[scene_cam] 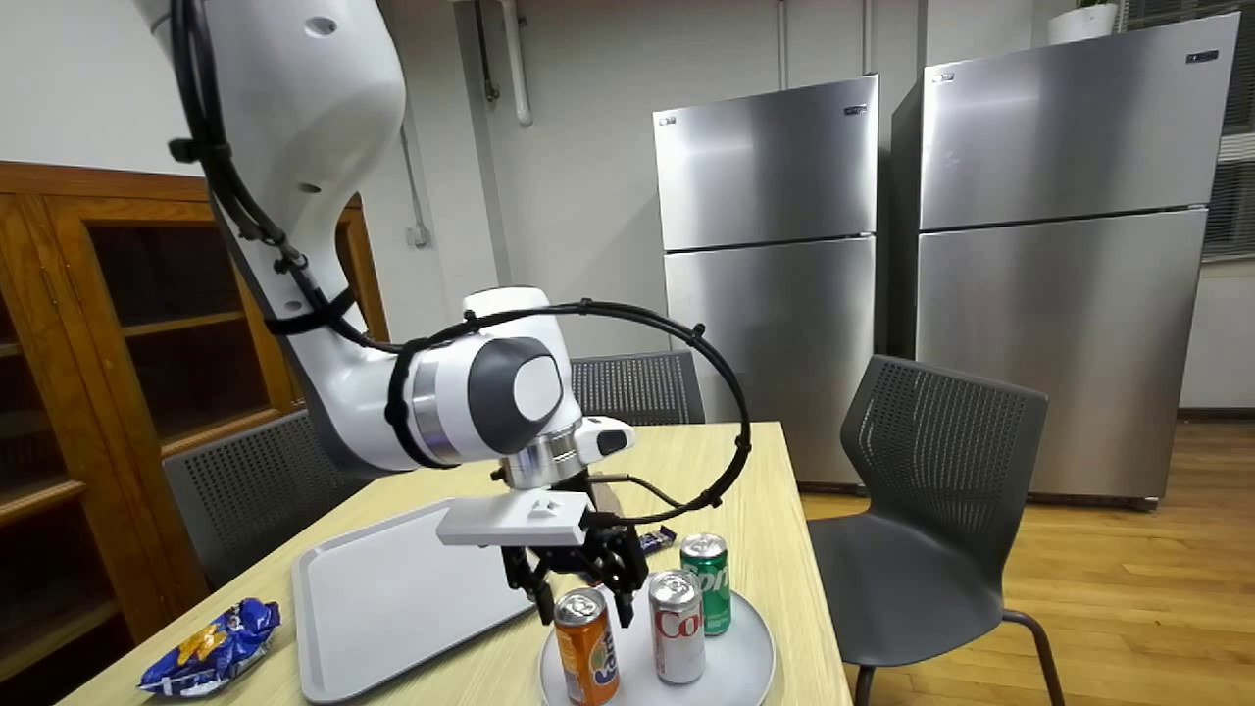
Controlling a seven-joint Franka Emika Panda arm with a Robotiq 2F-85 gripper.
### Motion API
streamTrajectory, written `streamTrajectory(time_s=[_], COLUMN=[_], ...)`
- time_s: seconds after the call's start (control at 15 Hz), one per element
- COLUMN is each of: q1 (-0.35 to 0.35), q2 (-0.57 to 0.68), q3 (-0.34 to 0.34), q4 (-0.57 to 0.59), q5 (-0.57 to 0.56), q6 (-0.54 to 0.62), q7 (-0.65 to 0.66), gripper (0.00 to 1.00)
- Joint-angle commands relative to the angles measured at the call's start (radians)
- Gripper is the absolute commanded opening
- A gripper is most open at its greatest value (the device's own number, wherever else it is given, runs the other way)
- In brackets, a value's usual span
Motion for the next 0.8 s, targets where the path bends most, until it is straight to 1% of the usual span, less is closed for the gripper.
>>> streamTrajectory(time_s=[0.0,0.07,0.13,0.27,0.6,0.73], q1=[0.014,0.014,0.014,0.017,0.016,0.009], q2=[0.0,0.003,0.004,0.004,0.0,-0.025], q3=[-0.026,-0.029,-0.031,-0.034,-0.026,-0.01], q4=[-0.008,-0.007,-0.008,-0.009,-0.009,-0.011], q5=[-0.053,-0.053,-0.051,-0.053,-0.035,-0.001], q6=[0.039,0.042,0.046,0.051,0.042,0.019], q7=[0.044,0.043,0.039,0.041,0.031,0.008], gripper=[0.71,0.64,0.54,0.4,0.39,0.39])
